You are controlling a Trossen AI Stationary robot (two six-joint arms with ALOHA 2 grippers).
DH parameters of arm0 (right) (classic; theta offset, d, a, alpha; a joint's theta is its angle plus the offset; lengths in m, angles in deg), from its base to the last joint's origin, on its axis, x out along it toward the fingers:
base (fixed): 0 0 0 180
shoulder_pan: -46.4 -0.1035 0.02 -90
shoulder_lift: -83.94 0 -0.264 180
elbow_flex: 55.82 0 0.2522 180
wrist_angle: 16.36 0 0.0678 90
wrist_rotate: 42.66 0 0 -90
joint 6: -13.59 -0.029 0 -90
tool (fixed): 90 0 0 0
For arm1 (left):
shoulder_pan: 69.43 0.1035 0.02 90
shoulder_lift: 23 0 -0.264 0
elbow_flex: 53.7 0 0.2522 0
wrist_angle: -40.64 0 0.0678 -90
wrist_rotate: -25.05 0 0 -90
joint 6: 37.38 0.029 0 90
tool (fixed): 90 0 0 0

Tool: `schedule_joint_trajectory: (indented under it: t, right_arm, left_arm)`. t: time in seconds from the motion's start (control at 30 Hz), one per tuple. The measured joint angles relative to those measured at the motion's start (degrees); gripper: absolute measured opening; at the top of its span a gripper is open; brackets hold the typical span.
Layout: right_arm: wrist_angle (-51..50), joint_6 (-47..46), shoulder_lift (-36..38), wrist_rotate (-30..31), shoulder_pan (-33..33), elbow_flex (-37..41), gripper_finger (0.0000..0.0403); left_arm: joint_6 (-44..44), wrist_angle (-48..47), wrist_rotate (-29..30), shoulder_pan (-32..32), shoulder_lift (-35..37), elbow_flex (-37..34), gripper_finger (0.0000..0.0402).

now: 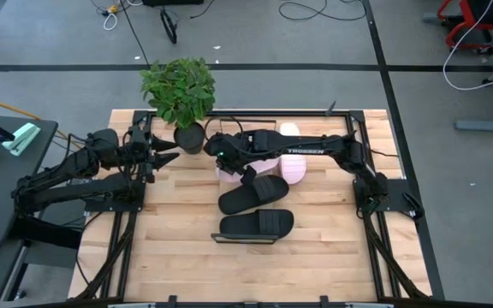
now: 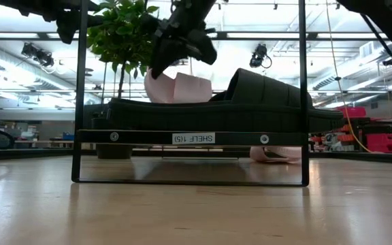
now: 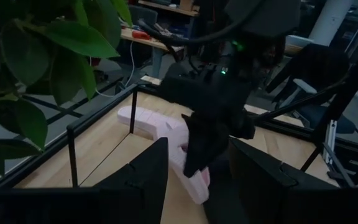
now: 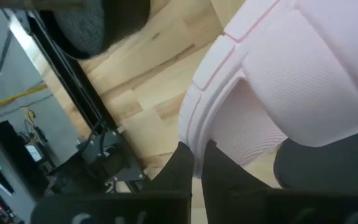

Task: Pick and place slides into the shelf
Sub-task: Put the right pink slipper on the shelf

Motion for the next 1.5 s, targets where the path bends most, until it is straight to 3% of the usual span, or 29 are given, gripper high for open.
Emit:
schedule_joint_trajectory:
  t: [0.27,0.77,1.17,1.5]
  right_arm:
    - [1.3,0.4,-0.9,0.9,-0.1,0.2,0.0016]
    - [2.3,8.9,-0.9,1.1,0.2,0.4,0.0078]
    - [1.1,10.8,-0.9,-1.7,0.5,0.7,0.003]
    - [4.9,12.2,-0.9,-2.6,0.7,6.0,0.0028]
  left_arm:
    - [0.0,-0.7,0.2,0.0,0.0,0.0,0.0172]
    - [0.0,-1.0,0.2,0.0,0.0,0.0,0.0172]
    - [0.0,-1.0,0.2,0.0,0.0,0.0,0.0172]
    - [-1.3,-1.0,0.2,0.0,0.0,0.0,0.0172]
